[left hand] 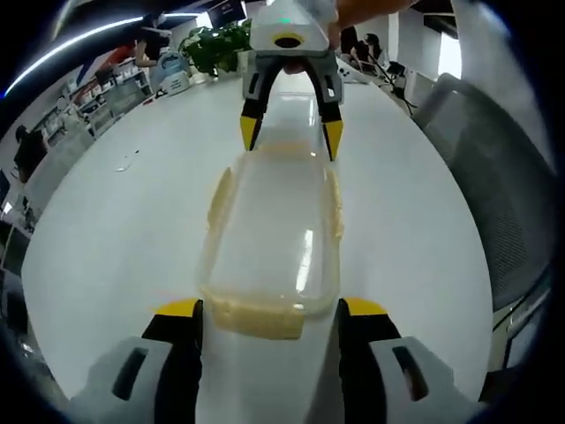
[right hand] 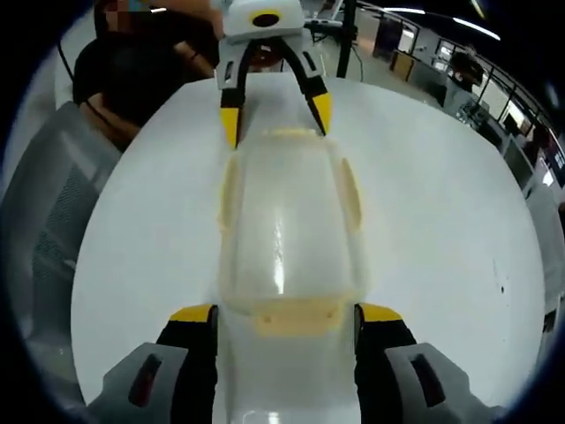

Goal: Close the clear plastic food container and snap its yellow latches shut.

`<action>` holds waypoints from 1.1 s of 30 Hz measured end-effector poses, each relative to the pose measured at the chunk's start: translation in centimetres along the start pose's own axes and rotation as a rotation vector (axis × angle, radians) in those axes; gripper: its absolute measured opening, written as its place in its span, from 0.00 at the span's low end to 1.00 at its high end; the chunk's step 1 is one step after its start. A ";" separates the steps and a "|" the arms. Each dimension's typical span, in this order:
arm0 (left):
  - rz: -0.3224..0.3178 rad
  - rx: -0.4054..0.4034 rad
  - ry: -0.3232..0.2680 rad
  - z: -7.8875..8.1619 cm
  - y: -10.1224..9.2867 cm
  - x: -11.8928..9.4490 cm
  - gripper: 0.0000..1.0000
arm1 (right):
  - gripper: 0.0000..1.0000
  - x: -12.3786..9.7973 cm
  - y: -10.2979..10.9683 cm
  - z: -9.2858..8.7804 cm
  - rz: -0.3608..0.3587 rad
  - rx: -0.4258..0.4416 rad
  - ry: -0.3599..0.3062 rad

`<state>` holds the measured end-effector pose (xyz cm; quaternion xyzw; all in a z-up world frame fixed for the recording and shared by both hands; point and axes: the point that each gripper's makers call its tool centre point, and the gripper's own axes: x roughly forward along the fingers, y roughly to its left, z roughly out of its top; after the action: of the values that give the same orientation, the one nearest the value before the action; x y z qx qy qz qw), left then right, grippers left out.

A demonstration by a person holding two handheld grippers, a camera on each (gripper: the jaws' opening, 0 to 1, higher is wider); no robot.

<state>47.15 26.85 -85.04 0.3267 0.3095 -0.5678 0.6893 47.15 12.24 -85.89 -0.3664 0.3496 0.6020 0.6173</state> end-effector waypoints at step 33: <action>-0.057 0.009 0.003 -0.2 -0.4 0.2 0.56 | 0.42 -0.2 0.1 -0.4 0.016 0.021 0.000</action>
<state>46.76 26.85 -85.38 0.3216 0.3171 -0.5883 0.6708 47.07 11.85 -85.91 -0.3569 0.3589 0.6032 0.6164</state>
